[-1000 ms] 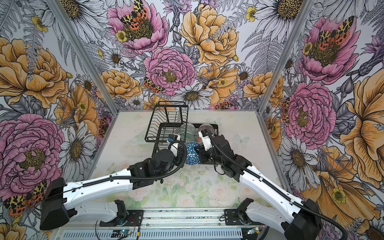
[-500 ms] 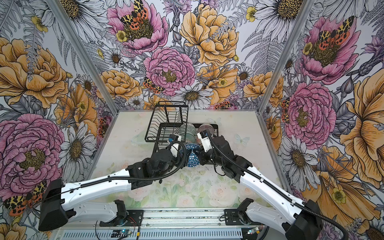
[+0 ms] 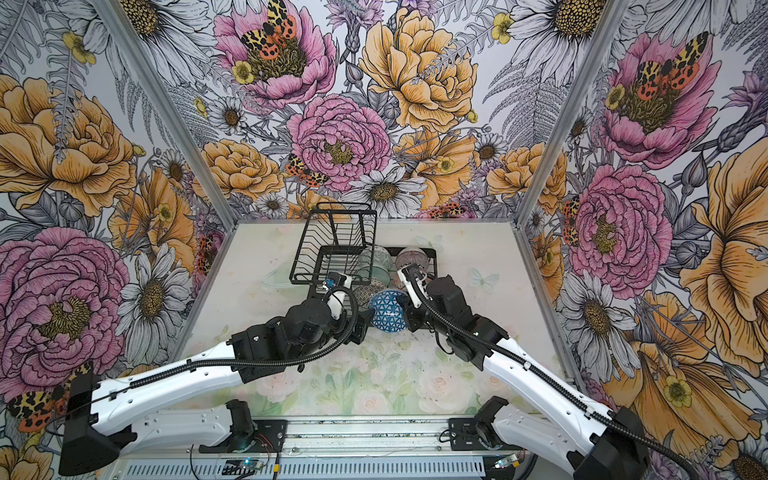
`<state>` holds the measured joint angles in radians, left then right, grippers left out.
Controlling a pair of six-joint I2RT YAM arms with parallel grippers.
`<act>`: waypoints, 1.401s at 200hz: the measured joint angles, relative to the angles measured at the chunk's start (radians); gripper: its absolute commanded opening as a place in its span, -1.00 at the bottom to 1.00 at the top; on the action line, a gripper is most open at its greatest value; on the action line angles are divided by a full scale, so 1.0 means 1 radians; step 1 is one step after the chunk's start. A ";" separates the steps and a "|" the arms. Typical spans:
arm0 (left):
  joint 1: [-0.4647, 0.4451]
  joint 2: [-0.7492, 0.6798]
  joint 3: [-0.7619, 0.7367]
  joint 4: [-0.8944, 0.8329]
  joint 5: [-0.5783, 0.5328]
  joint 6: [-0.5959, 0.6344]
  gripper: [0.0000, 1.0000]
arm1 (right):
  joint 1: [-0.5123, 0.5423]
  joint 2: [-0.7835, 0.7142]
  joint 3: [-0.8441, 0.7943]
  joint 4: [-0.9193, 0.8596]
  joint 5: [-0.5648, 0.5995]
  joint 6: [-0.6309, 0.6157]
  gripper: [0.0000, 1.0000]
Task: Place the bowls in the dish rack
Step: 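Lower the blue-triangle bowl into the rack beside the orange-patterned bowl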
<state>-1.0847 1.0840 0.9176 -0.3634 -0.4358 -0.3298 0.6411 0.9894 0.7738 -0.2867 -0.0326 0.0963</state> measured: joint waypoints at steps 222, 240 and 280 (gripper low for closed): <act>0.049 -0.056 -0.049 -0.045 0.018 -0.003 0.98 | -0.105 0.496 -0.251 0.902 0.347 -0.933 -1.00; 0.050 -0.056 -0.051 -0.045 0.020 -0.003 0.97 | -0.105 0.540 -0.251 0.956 0.355 -0.989 -1.00; 0.060 -0.056 -0.059 -0.053 0.033 -0.003 0.98 | -0.105 0.617 -0.251 1.068 0.366 -1.080 -1.00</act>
<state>-1.0245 1.0275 0.8585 -0.4164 -0.4026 -0.3328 0.5362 1.6066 0.5224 0.7811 0.3332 -0.9836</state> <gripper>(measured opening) 0.987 0.181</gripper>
